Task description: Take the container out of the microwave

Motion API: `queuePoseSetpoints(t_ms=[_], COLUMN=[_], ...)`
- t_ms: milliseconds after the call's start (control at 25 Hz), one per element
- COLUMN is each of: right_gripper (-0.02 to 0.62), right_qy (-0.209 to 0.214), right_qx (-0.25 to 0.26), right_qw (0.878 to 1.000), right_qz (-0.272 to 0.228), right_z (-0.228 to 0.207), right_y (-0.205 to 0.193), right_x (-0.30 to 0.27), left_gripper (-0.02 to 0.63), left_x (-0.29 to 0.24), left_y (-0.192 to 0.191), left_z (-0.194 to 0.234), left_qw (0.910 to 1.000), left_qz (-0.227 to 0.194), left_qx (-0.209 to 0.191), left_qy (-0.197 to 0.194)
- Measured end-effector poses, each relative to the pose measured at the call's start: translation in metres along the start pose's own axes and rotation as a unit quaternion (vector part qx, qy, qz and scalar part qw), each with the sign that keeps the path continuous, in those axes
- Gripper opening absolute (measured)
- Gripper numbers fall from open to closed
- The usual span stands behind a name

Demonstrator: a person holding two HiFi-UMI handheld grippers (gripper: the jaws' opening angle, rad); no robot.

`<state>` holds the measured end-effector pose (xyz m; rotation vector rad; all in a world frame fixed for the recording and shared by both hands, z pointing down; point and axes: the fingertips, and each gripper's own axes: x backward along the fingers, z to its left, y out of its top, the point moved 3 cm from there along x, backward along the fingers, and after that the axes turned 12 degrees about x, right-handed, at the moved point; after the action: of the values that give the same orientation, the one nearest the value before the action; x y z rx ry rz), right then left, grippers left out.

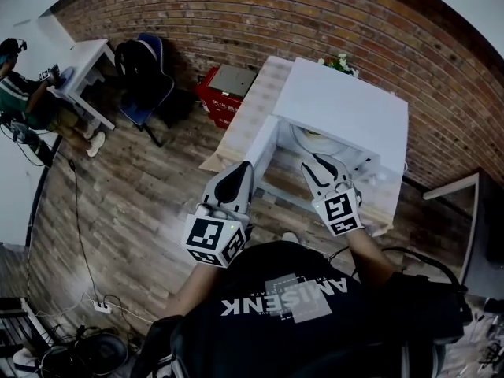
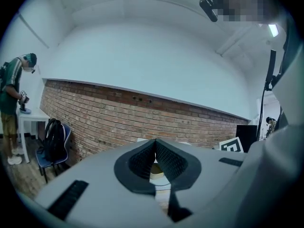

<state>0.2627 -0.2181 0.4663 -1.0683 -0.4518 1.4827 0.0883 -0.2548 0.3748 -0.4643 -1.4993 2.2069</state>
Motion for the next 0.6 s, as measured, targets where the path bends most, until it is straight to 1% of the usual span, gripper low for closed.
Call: queuePoseSetpoints(t_ms=[160,280,440,600], right_gripper=[0.156,0.16,0.163,0.192], right_qy=[0.017,0.026,0.036,0.054], right_qx=[0.0,0.001,0.02,0.032], right_qw=[1.0,1.0,0.999,0.997], right_qz=[0.013,0.014,0.025,0.045], right_z=[-0.001,-0.002,-0.003,-0.004], right_y=[-0.016,-0.022,-0.036,-0.055], right_x=[-0.013,-0.022,-0.033,-0.048], left_gripper=[0.012,0.012,0.012,0.012], left_x=[-0.004,-0.006,-0.011,-0.015], left_y=[-0.001,-0.002,-0.007,-0.009], left_z=[0.0,0.0,-0.002,-0.002], left_qw=[1.0,0.9999,0.9997,0.9994], left_qz=[-0.001,0.0,0.003,0.006], left_qx=[-0.001,-0.006,-0.006,-0.008], left_qy=[0.008,0.016,0.022,0.034])
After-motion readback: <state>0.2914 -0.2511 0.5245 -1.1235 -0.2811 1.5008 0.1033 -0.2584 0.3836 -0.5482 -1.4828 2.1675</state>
